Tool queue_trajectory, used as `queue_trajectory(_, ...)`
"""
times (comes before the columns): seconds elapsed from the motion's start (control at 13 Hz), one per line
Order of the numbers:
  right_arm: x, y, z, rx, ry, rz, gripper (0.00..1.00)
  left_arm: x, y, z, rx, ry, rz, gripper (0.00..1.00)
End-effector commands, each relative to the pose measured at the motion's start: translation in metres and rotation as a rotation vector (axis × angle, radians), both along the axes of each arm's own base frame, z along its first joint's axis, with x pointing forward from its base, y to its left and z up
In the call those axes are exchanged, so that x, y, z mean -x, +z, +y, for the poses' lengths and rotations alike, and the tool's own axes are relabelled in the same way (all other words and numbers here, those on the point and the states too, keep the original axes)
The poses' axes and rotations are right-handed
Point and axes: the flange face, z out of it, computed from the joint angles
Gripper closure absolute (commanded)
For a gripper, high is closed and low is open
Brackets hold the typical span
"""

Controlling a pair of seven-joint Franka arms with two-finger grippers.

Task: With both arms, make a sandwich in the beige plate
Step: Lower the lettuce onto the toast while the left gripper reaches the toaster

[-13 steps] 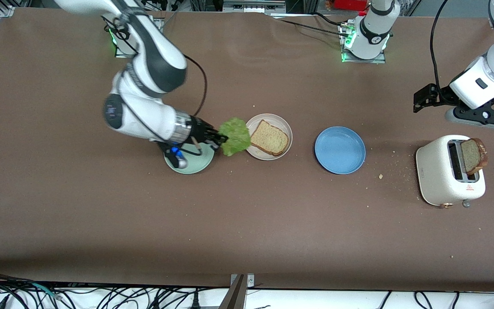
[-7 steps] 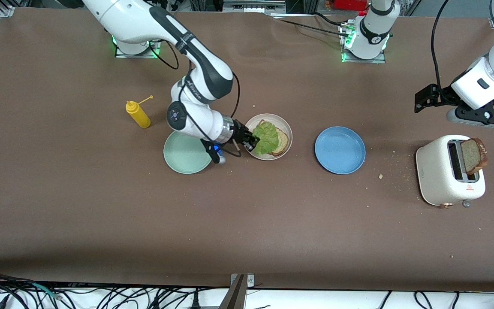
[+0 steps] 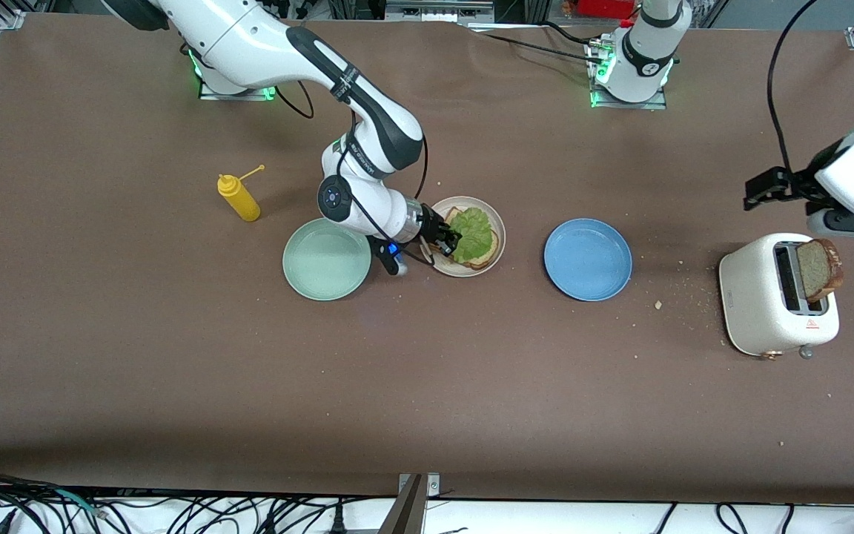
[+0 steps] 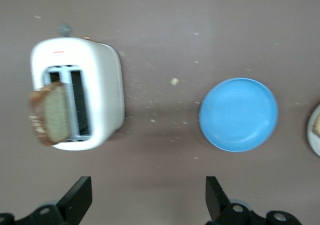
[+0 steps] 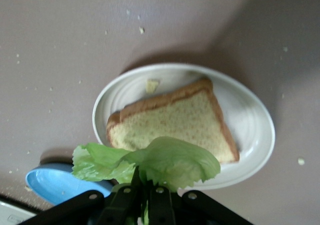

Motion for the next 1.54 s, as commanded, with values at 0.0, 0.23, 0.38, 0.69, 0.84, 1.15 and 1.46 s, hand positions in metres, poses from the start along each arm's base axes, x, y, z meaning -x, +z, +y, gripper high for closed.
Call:
queue_trajectory(0.0,0.002,-0.013,0.005,0.004,-0.002,-0.049,1.00,-0.024,-0.005,0.031,-0.048,-0.015,-0.020,0.00)
queue_trajectory(0.23,0.004,-0.015,0.008,0.015,0.021,-0.068,0.86,-0.036,-0.028,0.085,-0.056,-0.039,-0.047,0.00)
queue_trajectory(0.38,0.002,-0.010,0.008,0.012,0.015,-0.070,0.25,-0.043,-0.051,0.114,-0.054,-0.043,-0.065,0.00)
queue_trajectory(0.69,-0.014,0.054,-0.007,0.005,0.020,-0.076,0.01,-0.043,-0.108,0.146,-0.046,-0.059,-0.075,0.00)
queue_trajectory(0.84,-0.028,0.098,-0.038,0.038,0.063,-0.062,0.01,-0.031,-0.138,0.161,-0.044,-0.053,-0.081,0.00)
queue_trajectory(1.15,-0.050,0.164,-0.116,0.177,0.215,-0.087,0.01,-0.016,-0.170,0.177,-0.033,-0.059,-0.061,0.28)
queue_trajectory(1.46,-0.077,0.221,-0.240,0.203,0.429,-0.141,0.00,-0.013,-0.168,0.183,-0.031,-0.076,-0.054,1.00)
